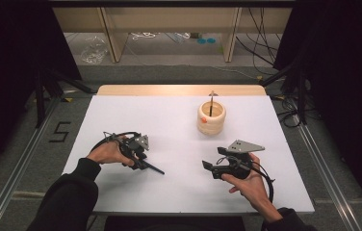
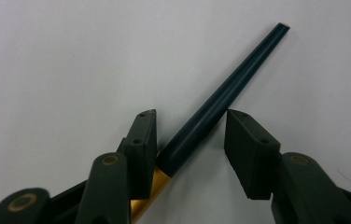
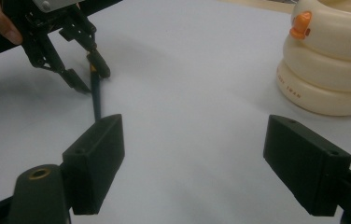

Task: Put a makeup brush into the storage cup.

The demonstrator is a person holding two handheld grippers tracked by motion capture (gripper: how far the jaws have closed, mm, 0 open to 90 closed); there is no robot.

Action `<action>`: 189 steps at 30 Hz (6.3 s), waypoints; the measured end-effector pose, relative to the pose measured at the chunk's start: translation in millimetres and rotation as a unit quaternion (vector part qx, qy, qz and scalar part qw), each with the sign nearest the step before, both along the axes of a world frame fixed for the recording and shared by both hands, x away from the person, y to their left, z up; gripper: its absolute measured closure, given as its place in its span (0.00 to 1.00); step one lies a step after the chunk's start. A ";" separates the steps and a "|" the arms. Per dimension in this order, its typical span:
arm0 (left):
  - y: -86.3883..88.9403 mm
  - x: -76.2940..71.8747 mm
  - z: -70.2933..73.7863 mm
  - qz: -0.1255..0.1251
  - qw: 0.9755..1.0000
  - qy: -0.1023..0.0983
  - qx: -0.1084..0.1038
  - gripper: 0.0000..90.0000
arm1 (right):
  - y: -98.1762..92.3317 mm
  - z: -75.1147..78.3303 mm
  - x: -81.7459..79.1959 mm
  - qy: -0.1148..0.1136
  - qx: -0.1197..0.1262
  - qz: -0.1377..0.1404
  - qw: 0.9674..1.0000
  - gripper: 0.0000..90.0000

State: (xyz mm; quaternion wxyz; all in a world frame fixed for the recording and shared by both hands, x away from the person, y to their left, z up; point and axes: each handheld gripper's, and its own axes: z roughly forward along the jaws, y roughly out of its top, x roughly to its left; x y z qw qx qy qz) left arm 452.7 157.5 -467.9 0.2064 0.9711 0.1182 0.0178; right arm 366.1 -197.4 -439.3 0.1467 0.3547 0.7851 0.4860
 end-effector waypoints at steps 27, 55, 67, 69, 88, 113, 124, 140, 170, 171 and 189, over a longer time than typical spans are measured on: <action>-14.8 -6.4 8.3 -0.019 0.994 0.003 0.108 0.86 | 0.5 -0.5 -0.3 0.011 -0.003 0.003 1.000 0.24; -19.0 -6.5 9.1 0.001 0.993 0.013 0.121 0.87 | 2.1 -1.9 0.2 0.010 -0.001 0.011 1.000 0.24; -10.1 -4.5 22.2 0.041 0.997 0.057 0.009 0.87 | 6.7 4.0 -4.4 -0.022 -0.023 0.026 0.999 0.23; -12.8 -8.1 25.1 0.048 0.996 0.074 -0.025 0.87 | 9.1 5.7 -6.1 -0.035 -0.032 0.032 0.998 0.23; -46.3 -32.1 47.4 -0.009 0.983 0.141 -0.118 0.87 | 39.9 16.5 -29.4 -0.168 -0.132 0.116 0.970 0.27; -59.6 -38.1 48.3 -0.043 0.980 0.163 -0.105 0.87 | 75.3 14.3 -47.7 -0.243 -0.253 0.210 0.913 0.37; -62.3 -39.8 48.2 -0.044 0.980 0.165 -0.099 0.87 | 85.0 13.4 -48.0 -0.291 -0.324 0.263 0.861 0.46; -66.5 -42.1 48.5 -0.041 0.982 0.159 -0.089 0.87 | 100.1 4.8 -60.9 -0.305 -0.380 0.260 0.834 0.57; -71.8 -44.4 49.0 -0.033 0.983 0.156 -0.089 0.87 | 112.5 -0.1 -61.5 -0.351 -0.451 0.282 0.770 0.75; -72.0 -44.3 49.2 -0.033 0.983 0.156 -0.087 0.87 | 112.7 -0.3 -61.6 -0.351 -0.452 0.282 0.770 0.76; -74.2 -45.1 47.9 -0.037 0.983 0.156 -0.084 0.87 | 114.6 -4.0 -64.7 -0.342 -0.470 0.281 0.764 0.81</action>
